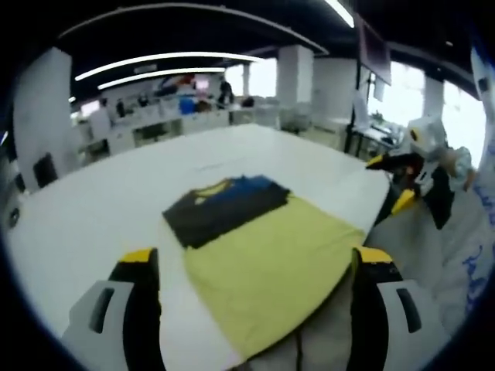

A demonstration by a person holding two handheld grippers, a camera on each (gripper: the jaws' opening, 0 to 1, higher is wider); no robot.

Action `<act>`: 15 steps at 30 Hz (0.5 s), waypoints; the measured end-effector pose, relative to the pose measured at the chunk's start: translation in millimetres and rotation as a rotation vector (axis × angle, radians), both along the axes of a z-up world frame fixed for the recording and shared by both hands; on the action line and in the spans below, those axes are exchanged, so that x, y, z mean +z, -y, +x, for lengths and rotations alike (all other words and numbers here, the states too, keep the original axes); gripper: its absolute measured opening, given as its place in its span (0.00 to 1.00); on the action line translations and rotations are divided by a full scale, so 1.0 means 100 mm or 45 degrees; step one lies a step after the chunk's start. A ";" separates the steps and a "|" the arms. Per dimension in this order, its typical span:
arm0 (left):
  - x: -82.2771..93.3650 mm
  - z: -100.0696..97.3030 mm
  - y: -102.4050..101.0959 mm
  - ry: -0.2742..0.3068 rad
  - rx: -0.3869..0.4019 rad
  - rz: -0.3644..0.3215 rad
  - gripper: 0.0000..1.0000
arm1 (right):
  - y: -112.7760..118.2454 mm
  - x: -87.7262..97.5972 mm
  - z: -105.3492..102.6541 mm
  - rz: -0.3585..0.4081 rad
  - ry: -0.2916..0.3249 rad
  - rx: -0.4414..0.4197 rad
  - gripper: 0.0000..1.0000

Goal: Fold the garment on the visible template until the final outline fits inside the template.

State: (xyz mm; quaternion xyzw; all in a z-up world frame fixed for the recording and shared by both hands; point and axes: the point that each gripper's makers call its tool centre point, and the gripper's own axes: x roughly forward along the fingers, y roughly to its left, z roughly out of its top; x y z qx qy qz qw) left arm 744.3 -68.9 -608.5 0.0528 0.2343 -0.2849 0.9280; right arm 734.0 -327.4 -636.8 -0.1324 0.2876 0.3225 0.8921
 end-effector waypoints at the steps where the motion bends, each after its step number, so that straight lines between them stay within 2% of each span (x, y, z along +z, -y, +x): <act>1: -0.01 -0.01 -0.01 -0.001 -0.003 0.000 0.99 | 0.00 0.00 0.00 -0.001 0.002 -0.008 1.00; 9: -0.14 -0.11 -0.09 -0.058 -0.055 0.020 0.99 | -0.10 -0.01 -0.09 0.000 0.006 -0.071 1.00; 15: -0.18 -0.14 -0.16 -0.064 -0.093 -0.010 0.99 | -0.16 -0.02 -0.17 -0.007 0.008 -0.115 1.00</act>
